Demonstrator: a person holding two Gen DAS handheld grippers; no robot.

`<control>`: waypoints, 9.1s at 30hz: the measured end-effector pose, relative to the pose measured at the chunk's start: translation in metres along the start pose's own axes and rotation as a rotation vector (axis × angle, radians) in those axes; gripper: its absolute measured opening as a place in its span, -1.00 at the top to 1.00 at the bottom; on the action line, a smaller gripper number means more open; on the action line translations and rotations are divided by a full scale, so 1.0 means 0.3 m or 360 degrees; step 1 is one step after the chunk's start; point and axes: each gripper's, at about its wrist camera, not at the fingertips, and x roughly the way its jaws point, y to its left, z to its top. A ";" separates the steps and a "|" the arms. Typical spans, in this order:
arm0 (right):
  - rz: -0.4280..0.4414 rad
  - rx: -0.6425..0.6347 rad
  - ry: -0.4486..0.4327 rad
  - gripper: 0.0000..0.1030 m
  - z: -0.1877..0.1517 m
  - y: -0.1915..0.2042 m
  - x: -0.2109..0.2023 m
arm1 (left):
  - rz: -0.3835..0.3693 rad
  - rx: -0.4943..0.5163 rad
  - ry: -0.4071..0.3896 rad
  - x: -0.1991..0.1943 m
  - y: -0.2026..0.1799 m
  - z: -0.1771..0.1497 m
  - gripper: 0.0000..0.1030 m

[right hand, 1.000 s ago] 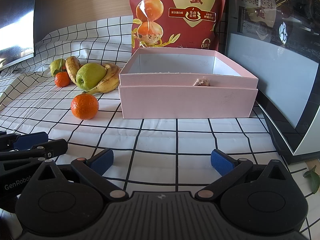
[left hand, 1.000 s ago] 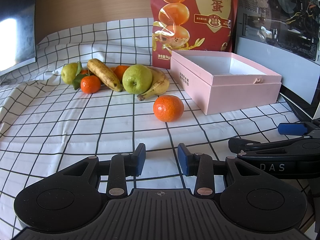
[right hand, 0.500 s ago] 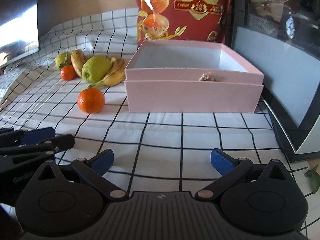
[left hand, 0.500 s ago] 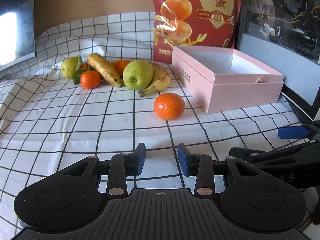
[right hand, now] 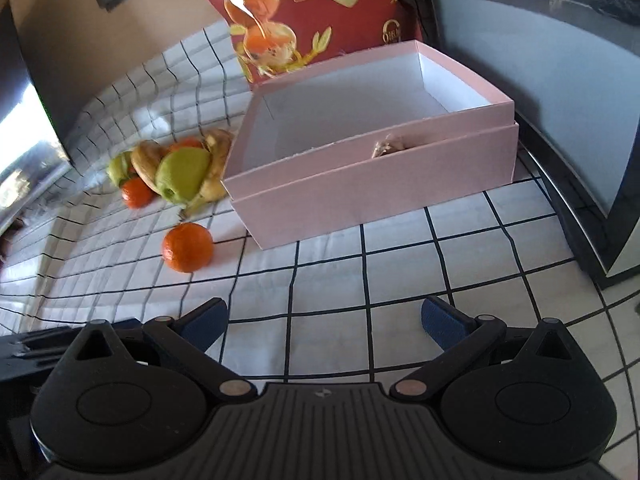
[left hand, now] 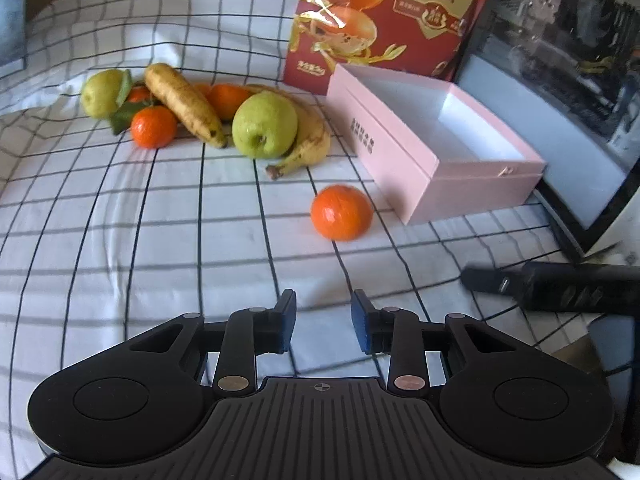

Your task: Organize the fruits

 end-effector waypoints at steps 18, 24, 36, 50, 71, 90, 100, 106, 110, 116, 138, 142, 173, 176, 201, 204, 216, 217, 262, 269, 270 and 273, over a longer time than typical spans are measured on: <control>0.0282 -0.0360 0.0005 -0.83 0.216 0.366 0.158 | -0.0072 -0.0101 -0.0169 0.009 0.264 0.411 0.39; 0.0136 -0.0676 -0.0115 -0.82 0.153 0.403 0.105 | -0.0063 -0.0018 -0.0031 0.122 0.207 0.500 0.39; 0.0034 -0.0471 -0.0189 -0.81 0.141 0.289 0.000 | -0.0021 0.0012 0.0095 0.279 0.188 0.603 0.39; -0.0008 -0.0406 -0.0092 -0.56 0.129 0.341 0.010 | -0.0137 -0.0180 0.0234 0.286 0.258 0.572 0.18; -0.0050 -0.0341 -0.0022 -0.56 0.055 0.298 -0.034 | -0.0296 -0.0158 0.0210 0.203 0.206 0.356 0.20; -0.0129 -0.1127 -0.0179 -0.57 0.263 0.585 0.027 | -0.0142 -0.0547 -0.0322 -0.042 0.441 0.207 0.20; -0.0236 -0.1688 0.0088 -0.56 0.309 0.812 0.430 | -0.0003 -0.0601 -0.0299 -0.175 0.593 0.001 0.20; -0.0253 -0.1765 0.0257 -0.52 0.344 0.815 0.499 | 0.0030 -0.0647 -0.0296 -0.226 0.672 -0.066 0.20; -0.0289 -0.1740 0.0359 -0.14 0.360 0.820 0.501 | 0.0007 -0.0661 -0.0325 -0.245 0.686 -0.069 0.20; -0.0130 -0.1341 0.0317 -0.13 0.403 0.767 0.390 | -0.0052 -0.0629 -0.0334 -0.229 0.674 -0.054 0.20; 0.0439 -0.0374 0.0039 -0.14 0.122 0.614 0.226 | -0.0270 -0.0119 -0.0183 -0.128 0.478 -0.050 0.20; 0.0453 -0.0367 0.0055 -0.15 0.124 0.604 0.222 | -0.0245 0.0061 -0.0137 -0.108 0.413 -0.050 0.20; -0.0047 -0.0504 -0.0064 -0.48 0.093 0.370 -0.030 | -0.0284 0.0412 0.0026 0.009 0.176 0.107 0.11; -0.0020 -0.0457 -0.0059 -0.48 0.096 0.362 -0.019 | -0.0293 0.0375 0.0034 0.013 0.178 0.095 0.11; -0.0039 -0.0312 -0.0093 -0.48 0.065 0.352 -0.015 | -0.0348 0.0399 0.0203 0.203 0.151 0.423 0.11; -0.0042 -0.0268 -0.0094 -0.48 0.046 0.337 -0.020 | -0.0386 0.0446 0.0278 0.219 0.138 0.403 0.11; 0.0044 -0.0277 -0.0026 -0.48 0.006 0.393 0.022 | -0.0459 0.0566 0.0253 0.093 0.135 0.303 0.02; 0.0054 -0.0297 -0.0017 -0.48 0.002 0.406 0.025 | -0.0460 0.0573 0.0245 0.077 0.142 0.297 0.02; -0.0250 -0.0721 -0.0064 -0.48 0.182 0.499 -0.035 | -0.0478 0.0215 0.0046 0.074 0.282 0.109 -0.24; -0.0135 -0.0698 0.0075 -0.45 0.469 0.531 0.195 | -0.0403 0.0049 0.0046 0.012 0.324 0.064 -0.23; -0.0136 -0.0738 0.0129 -0.43 0.501 0.547 0.258 | -0.0403 0.0016 0.0040 -0.006 0.337 0.055 -0.23; -0.0174 -0.0842 0.0240 -0.17 0.553 0.581 0.399 | -0.0375 -0.0047 0.0007 -0.064 0.372 0.033 -0.23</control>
